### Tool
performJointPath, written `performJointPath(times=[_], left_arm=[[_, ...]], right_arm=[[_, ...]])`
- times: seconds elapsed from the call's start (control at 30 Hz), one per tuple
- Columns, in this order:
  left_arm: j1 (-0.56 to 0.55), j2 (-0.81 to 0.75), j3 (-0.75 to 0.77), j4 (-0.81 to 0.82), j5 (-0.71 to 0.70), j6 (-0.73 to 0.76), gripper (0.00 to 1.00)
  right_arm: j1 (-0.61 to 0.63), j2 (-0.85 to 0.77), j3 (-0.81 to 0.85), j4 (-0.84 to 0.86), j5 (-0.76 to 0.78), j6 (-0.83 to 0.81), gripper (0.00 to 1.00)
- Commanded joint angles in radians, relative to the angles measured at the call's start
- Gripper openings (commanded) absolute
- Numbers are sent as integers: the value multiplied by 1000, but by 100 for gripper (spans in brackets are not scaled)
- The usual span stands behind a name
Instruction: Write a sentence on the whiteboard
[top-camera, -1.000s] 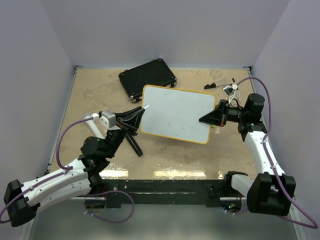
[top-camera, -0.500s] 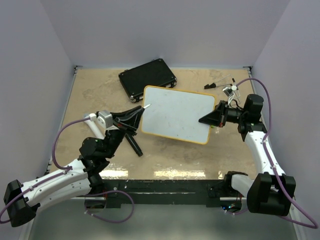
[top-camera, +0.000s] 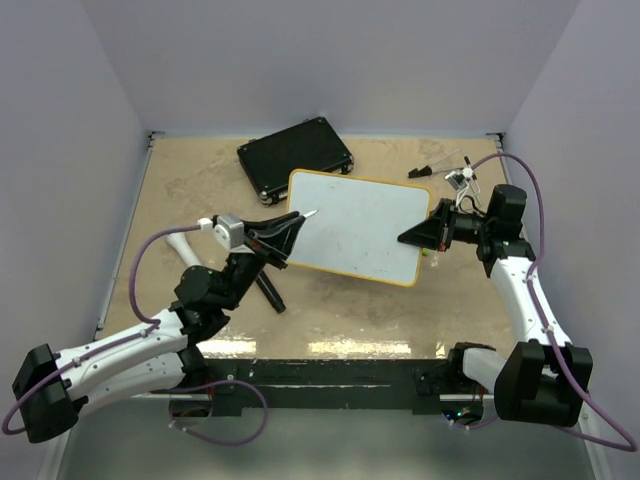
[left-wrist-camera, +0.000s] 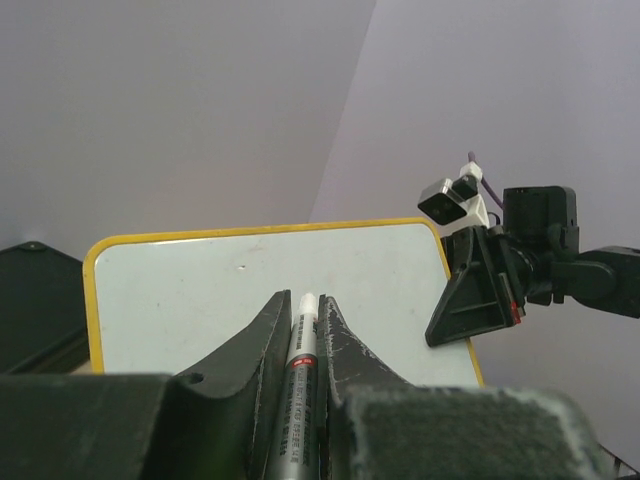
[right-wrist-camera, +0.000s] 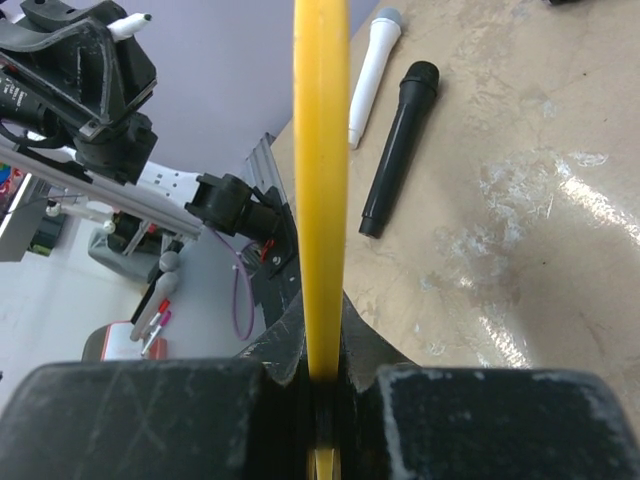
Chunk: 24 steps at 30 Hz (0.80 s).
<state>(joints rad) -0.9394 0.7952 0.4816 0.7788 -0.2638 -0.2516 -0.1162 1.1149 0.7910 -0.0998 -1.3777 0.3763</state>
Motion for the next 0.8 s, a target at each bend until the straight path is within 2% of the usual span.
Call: performJointPath(times=[0.0,0.17,0.4,0.6,0.77], left_arm=[[-7,79,61,115,17,3,0],[-6,151,92,151,-20,-6,0],[-6,99,86,56,-109,-32,0],[-6,50,45,34,-192,21,0],[-7,73,52,11,-219,72,0]], right_arm=[[6,-4,60,32,-40,1,0],[4,-23,47,71,-44,39,0],[4,-52,2,201,-55,117,0],[4,-56,-18,259,-58,170,0],[4,-55,-27,272,-66,171,0]])
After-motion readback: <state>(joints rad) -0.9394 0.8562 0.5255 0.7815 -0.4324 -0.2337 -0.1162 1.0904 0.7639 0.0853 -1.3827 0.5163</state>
